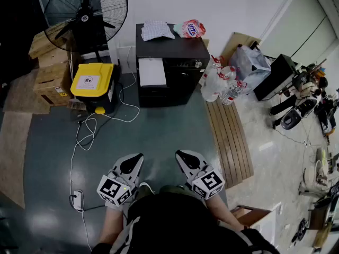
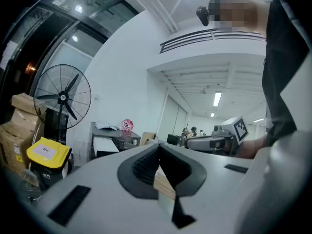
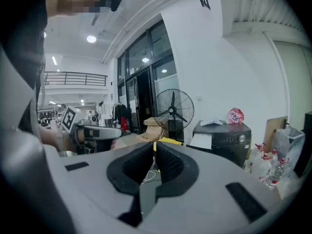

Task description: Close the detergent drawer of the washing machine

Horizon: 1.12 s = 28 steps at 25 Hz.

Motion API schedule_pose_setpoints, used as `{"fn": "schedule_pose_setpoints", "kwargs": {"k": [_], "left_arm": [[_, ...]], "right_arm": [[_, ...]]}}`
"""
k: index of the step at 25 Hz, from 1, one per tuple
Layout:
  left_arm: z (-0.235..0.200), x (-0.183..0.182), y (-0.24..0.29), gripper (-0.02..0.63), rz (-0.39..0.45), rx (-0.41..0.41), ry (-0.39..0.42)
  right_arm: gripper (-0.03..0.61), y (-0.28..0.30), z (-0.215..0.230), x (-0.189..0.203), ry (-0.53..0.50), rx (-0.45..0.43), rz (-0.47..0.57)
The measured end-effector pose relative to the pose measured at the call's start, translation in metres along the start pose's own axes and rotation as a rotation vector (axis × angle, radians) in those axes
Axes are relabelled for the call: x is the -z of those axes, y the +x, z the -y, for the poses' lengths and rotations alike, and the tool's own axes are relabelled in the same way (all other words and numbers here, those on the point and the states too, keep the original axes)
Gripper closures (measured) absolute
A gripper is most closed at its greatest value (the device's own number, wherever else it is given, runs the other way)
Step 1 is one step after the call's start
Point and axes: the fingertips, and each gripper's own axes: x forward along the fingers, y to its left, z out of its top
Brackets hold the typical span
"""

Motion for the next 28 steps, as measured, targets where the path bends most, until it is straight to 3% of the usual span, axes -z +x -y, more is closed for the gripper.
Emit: {"fn": "schedule_pose_setpoints", "kwargs": {"k": [9, 16, 28], "left_arm": [[-0.051, 0.009, -0.032, 0.603, -0.015, -0.029, -0.033], [-0.08, 0.027, -0.028, 0.603, -0.049, -0.076, -0.051], [-0.185, 0.021, 0.059, 0.603, -0.139, -0.177, -0.027]], "right_arm": [[0.549, 0.046, -0.016, 0.002, 0.014, 0.012, -0.036], [0.549, 0.075, 0.001, 0.01, 0.057, 0.001, -0.062], [0.549, 0.191, 0.102, 0.001, 0.107, -0.096, -0.078]]}}
